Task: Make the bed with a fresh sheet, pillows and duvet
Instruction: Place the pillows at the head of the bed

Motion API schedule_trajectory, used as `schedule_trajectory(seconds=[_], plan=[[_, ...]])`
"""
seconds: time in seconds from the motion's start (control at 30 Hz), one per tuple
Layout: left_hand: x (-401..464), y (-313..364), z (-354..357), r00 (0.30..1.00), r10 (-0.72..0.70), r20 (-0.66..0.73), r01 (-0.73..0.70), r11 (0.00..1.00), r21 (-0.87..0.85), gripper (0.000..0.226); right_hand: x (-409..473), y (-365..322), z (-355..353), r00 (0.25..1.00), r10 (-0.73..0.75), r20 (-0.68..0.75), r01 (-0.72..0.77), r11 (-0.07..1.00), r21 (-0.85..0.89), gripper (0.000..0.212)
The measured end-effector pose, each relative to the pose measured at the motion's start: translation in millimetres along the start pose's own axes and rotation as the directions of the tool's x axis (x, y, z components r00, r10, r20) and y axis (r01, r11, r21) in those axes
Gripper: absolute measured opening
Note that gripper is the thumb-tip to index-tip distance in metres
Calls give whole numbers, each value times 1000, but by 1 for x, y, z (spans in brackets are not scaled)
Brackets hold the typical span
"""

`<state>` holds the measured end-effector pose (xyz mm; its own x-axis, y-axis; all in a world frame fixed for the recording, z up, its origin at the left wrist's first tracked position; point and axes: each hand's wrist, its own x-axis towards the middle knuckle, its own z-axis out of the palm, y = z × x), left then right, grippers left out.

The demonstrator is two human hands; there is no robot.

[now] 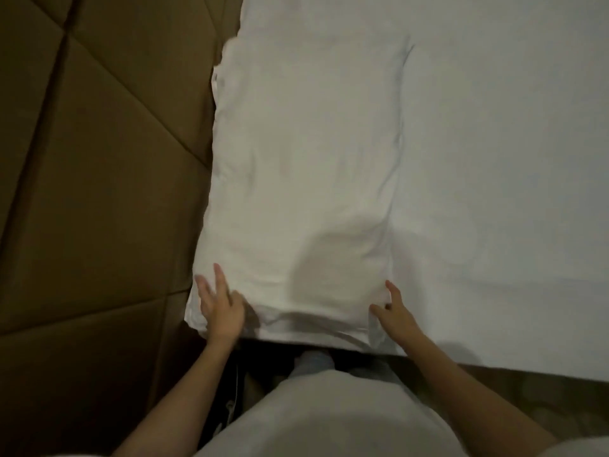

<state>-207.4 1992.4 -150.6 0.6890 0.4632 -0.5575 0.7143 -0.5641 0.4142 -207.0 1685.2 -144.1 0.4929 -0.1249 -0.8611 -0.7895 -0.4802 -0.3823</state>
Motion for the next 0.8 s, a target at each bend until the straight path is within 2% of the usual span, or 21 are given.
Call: schedule_trajectory(seconds=[0.03,0.1,0.13,0.2,0.27,0.33,0.4,0.43,0.5,0.57,0.6,0.67,0.73,0.8], plan=[[-3,-12,4,988,-156,-24,150,975,-162,70,0,9,1,998,69,9,-69,996,47,63],[-13,-27,12,904,-420,85,417,815,-402,66,4,22,1,990,142,3,-142,985,101,59],[-19,-32,16,841,-502,199,534,717,-448,55,8,31,0,987,159,-1,-157,980,126,60],[-25,-33,23,736,-544,402,672,520,-527,31,17,45,-2,984,178,15,-177,962,206,63],[-25,-31,28,722,-501,478,666,317,-675,17,20,54,-3,976,206,65,-216,925,311,66],[-18,-23,34,757,-443,480,593,156,-790,15,23,60,-3,969,224,105,-247,901,358,63],[-8,-14,38,780,-410,473,532,36,-846,14,25,65,-1,962,223,161,-265,907,328,50],[-6,-10,39,786,-395,476,513,-13,-858,16,23,65,0,957,215,194,-271,903,335,36],[-11,-6,39,782,-394,483,497,-74,-864,28,17,63,2,948,217,234,-295,874,386,5],[-27,-6,38,771,-428,472,484,-87,-870,38,12,60,1,957,187,222,-271,849,454,15],[-38,-8,35,771,-454,447,451,-107,-886,41,6,58,-1,963,162,213,-246,849,467,13],[-56,-16,28,785,-495,372,391,-68,-918,46,-11,56,-3,967,116,226,-220,828,517,11],[-68,-22,16,808,-495,321,369,0,-929,43,-27,58,-3,970,45,241,-196,731,653,15],[-74,-30,8,820,-505,271,340,49,-939,31,-37,57,0,974,-28,226,-158,632,759,20]])
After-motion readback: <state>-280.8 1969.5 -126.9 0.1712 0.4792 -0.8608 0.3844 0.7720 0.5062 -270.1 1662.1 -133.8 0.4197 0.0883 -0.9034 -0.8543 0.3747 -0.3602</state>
